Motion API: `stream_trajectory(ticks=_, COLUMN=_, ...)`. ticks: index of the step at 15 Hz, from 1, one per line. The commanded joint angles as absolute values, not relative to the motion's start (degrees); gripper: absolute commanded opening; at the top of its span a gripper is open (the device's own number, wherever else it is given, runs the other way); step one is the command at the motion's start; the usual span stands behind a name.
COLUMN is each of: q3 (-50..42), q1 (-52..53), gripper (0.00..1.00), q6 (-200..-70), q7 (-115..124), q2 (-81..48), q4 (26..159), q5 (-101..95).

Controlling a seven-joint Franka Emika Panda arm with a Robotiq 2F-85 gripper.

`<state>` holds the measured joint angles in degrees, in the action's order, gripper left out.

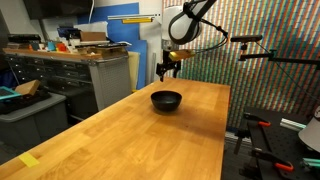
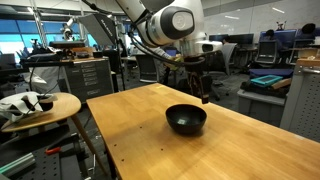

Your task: Put the green block inside the bowl

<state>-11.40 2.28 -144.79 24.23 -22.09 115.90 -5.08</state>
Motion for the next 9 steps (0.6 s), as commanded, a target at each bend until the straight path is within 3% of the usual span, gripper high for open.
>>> stream_trajectory(ticks=1, q3=-10.0, q1=0.0, gripper=1.0, q6=-140.6, q7=19.3, q2=-17.1, q4=115.9, q5=-4.0)
stream_trajectory(ticks=9, q3=-9.4, q1=-0.7, gripper=1.0, q6=-139.7, q7=17.6, q2=-16.2, q4=115.8, q5=-4.4)
